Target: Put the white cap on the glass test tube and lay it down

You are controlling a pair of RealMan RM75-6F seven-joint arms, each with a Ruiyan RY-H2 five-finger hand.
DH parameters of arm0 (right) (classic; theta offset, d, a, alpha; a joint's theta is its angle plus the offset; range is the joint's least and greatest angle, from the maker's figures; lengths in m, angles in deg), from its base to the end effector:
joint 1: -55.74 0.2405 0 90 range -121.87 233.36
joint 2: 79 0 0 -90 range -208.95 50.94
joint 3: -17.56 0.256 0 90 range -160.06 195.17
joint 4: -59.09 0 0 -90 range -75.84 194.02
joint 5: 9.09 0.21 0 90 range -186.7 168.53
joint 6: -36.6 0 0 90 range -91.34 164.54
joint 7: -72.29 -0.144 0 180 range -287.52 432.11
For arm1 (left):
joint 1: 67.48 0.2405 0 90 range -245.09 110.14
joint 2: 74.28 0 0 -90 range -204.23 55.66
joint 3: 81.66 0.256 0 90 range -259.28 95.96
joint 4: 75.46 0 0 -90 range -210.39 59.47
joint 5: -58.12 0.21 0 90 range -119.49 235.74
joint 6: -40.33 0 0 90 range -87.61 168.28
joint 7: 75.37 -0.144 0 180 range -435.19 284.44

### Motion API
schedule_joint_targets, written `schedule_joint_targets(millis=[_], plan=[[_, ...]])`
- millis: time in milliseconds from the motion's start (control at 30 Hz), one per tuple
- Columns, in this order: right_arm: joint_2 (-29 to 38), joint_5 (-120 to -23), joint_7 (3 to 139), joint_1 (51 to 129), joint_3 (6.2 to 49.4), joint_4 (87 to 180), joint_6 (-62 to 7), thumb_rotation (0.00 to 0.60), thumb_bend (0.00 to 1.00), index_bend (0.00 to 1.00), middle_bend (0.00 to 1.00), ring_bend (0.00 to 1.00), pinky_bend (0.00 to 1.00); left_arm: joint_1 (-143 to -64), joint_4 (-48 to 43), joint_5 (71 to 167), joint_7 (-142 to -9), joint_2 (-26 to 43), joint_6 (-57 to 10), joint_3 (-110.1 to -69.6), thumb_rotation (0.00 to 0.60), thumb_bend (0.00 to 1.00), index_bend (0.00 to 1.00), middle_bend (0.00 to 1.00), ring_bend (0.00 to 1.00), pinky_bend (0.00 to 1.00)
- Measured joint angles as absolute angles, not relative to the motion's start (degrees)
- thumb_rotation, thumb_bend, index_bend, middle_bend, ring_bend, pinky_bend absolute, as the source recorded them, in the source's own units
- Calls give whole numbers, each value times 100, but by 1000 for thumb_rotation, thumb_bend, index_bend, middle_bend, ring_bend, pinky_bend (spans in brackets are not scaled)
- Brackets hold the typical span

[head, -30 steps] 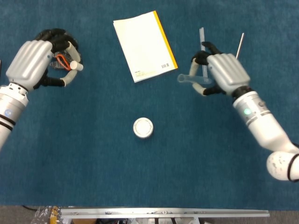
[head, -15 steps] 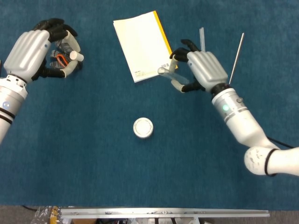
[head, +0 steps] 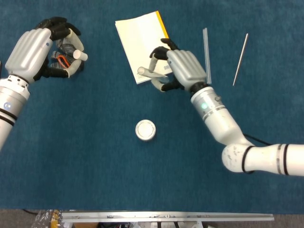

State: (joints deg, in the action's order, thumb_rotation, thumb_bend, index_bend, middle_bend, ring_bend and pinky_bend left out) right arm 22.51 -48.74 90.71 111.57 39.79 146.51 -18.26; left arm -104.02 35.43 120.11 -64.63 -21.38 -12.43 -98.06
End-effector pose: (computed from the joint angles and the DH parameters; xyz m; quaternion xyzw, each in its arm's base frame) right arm -0.0234 -0.3526 -0.0651 0.6427 -0.5509 0.4433 0.2949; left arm -0.1448 0.3325 0.1570 -0.6199 -0.5135 -0.4677 0.3652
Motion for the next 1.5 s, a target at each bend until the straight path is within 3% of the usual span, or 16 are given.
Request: schedule_joint_targets(millis=[1500], plan=[[3647, -4326, 9218, 12357, 4729, 13132, -1630, 600, 342, 615, 326, 75, 295, -10505, 3728, 11946, -6870, -1667, -1465, -9677, 600, 339, 505, 288, 121, 82]])
